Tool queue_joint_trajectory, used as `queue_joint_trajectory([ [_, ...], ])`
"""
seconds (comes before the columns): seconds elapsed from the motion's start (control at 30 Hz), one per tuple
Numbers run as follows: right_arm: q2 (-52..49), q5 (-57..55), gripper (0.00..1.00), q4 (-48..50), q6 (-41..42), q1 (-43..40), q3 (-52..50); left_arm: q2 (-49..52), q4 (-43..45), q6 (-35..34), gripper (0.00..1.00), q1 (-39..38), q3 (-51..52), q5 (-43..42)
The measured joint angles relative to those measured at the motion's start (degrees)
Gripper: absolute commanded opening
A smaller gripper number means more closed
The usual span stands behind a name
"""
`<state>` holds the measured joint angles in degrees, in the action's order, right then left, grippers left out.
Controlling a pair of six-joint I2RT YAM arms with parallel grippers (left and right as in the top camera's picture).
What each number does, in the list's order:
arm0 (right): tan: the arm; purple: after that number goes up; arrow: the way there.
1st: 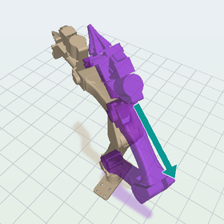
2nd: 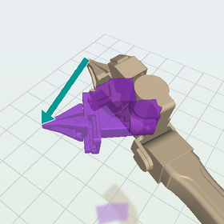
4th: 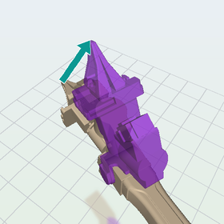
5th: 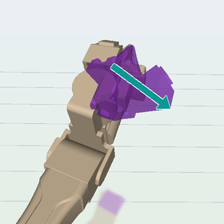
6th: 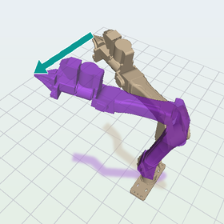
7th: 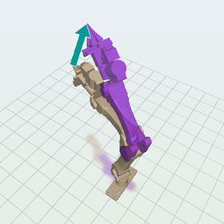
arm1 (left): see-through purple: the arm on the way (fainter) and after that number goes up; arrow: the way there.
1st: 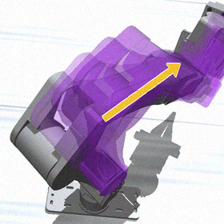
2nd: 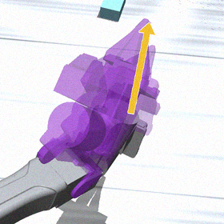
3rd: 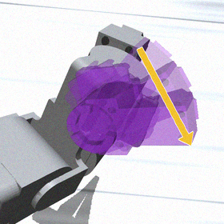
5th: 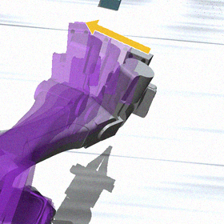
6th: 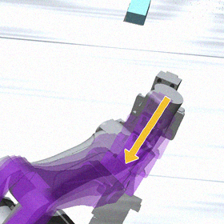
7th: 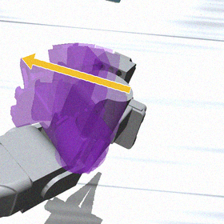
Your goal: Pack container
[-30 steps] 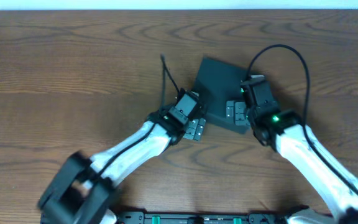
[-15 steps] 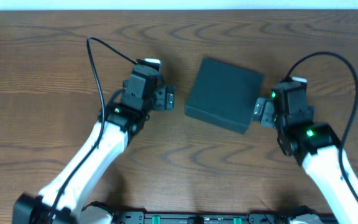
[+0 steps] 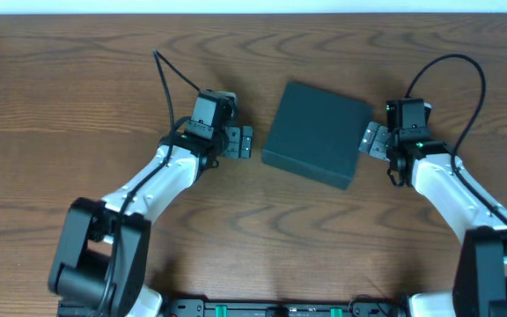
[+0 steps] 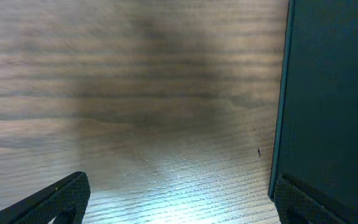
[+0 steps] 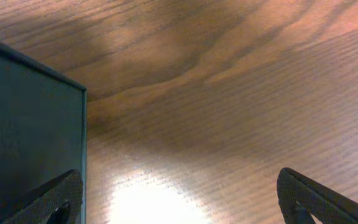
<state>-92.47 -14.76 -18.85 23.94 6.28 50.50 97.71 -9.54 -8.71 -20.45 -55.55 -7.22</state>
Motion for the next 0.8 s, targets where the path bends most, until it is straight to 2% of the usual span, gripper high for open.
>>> queue_joint_trajectory([
  [0.3, -0.3, -0.2, 0.99, 5.0, 0.0, -0.2, 0.0, 1.9, 1.7, -0.3, 0.96, -3.0, 0.0, -3.3],
  [0.8, -1.3, 3.0, 0.99, 9.4, 0.1, -0.5, 0.0, 1.3, -5.2, -6.8, 0.96, -6.3, 0.0, -4.3],
])
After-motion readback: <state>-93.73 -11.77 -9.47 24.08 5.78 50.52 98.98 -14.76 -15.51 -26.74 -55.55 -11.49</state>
